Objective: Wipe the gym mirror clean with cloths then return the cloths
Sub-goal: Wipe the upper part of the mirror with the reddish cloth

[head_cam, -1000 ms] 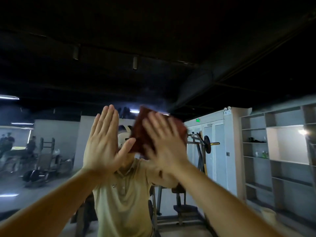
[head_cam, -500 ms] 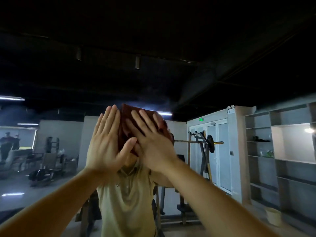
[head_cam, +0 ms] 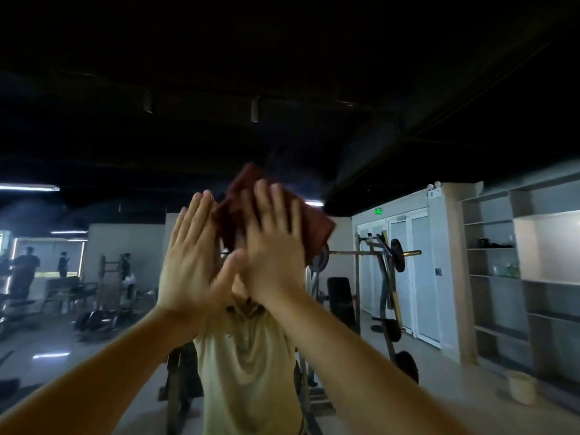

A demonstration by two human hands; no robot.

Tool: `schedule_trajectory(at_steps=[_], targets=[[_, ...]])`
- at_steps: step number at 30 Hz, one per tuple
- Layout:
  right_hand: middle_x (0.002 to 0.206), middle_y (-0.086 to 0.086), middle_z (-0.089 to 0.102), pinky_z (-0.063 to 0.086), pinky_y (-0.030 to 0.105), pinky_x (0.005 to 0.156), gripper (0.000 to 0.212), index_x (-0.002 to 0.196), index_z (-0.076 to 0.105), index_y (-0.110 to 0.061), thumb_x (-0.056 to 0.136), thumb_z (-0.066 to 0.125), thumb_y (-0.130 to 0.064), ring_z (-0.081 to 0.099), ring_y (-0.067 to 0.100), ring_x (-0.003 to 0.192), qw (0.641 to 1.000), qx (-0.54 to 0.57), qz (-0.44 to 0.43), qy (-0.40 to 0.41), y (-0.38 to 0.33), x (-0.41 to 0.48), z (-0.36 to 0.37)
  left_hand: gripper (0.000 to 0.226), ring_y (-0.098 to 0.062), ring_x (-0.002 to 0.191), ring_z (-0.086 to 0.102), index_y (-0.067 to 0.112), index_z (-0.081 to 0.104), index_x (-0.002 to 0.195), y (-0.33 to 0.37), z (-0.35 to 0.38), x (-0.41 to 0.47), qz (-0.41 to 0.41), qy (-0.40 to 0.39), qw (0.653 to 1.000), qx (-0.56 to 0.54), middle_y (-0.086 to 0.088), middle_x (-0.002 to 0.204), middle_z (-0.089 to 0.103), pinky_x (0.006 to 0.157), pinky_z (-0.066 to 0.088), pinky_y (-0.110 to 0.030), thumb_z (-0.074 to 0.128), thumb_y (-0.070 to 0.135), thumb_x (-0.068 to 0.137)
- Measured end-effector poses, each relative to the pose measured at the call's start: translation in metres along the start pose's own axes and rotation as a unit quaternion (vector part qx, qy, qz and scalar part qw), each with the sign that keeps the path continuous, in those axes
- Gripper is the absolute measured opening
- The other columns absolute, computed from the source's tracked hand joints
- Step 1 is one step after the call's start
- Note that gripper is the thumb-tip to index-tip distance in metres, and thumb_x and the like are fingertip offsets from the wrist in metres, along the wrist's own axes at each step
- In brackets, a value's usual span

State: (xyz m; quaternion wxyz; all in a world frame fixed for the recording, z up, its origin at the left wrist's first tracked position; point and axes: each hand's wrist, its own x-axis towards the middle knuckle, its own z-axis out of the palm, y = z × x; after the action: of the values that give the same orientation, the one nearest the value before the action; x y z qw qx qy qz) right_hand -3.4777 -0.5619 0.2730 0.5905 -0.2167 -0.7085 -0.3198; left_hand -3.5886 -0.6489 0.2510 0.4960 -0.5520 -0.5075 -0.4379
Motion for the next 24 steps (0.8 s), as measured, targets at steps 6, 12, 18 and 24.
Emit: schedule_trajectory(at_steps=[6, 12, 18, 24], targets=[[0.174, 0.005, 0.009, 0.002, 0.052, 0.130, 0.071, 0.165, 0.021, -0.022, 0.101, 0.036, -0.050, 0.000, 0.023, 0.162, 0.989, -0.063, -0.114, -0.071, 0.133, -0.048, -0.024, 0.090, -0.019, 0.163, 0.004, 0.004, 0.016, 0.166, -0.002, -0.002, -0.006, -0.001, -0.010, 1.000, 0.007, -0.008, 0.176, 0.010, 0.132, 0.009, -0.049, 0.023, 0.069, 0.105], [0.171, 0.019, 0.021, 0.016, 0.065, 0.124, 0.065, 0.144, 0.056, 0.000, 0.104, 0.027, -0.043, 0.015, 0.038, 0.159, 0.945, -0.032, 0.324, 0.025, 0.168, 0.007, -0.031, 0.092, -0.025, 0.163, -0.001, 0.006, 0.001, 0.167, 0.001, 0.008, -0.008, 0.012, -0.015, 0.995, 0.093, -0.008, 0.177, -0.002, 0.131, 0.005, -0.046, 0.026, 0.069, 0.105], [0.174, 0.010, 0.010, 0.005, 0.058, 0.128, 0.067, 0.166, 0.020, -0.019, 0.108, 0.030, -0.051, -0.002, 0.030, 0.162, 0.998, 0.063, -0.001, 0.015, 0.020, -0.018, 0.009, 0.083, -0.018, 0.163, 0.000, 0.004, 0.014, 0.166, 0.004, -0.005, -0.004, -0.014, -0.037, 0.999, 0.019, -0.007, 0.176, 0.006, 0.132, 0.001, -0.044, 0.030, 0.058, 0.105], [0.173, 0.006, 0.006, 0.005, 0.058, 0.128, 0.067, 0.165, 0.021, -0.022, 0.106, 0.033, -0.052, -0.005, 0.025, 0.162, 0.987, -0.006, -0.152, -0.057, 0.120, -0.103, -0.008, 0.080, -0.016, 0.163, -0.003, 0.006, 0.010, 0.167, 0.016, -0.012, -0.049, -0.139, -0.027, 0.986, 0.091, -0.008, 0.176, 0.003, 0.132, -0.002, -0.039, 0.022, 0.054, 0.103]])
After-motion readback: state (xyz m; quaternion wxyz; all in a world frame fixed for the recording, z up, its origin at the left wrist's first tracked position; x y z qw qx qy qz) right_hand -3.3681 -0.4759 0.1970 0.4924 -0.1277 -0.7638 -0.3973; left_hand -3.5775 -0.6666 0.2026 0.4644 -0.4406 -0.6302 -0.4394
